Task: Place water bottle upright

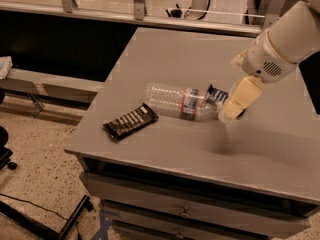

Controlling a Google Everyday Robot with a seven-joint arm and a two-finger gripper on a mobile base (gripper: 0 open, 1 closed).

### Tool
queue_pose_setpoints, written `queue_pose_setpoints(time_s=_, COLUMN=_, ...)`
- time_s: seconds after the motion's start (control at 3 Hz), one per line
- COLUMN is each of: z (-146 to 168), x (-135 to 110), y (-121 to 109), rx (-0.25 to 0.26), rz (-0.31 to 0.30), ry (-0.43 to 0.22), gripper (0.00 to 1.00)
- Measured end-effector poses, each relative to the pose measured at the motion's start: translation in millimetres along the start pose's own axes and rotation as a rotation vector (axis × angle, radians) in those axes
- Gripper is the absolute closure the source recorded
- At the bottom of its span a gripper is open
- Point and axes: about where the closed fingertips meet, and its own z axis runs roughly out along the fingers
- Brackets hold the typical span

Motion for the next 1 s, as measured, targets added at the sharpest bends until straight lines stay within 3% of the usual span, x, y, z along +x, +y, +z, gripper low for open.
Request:
queue_pose_setpoints(time_s=0.33, z=5, x=0, y=7, rx=-0.014, rz=0.086, ry=-0.070, gripper=0.00)
queue_pose_setpoints(time_s=1.0, z=29, x=-21, y=24, rx=-0.030, rz=0.132, ry=-0.128, gripper=0.00)
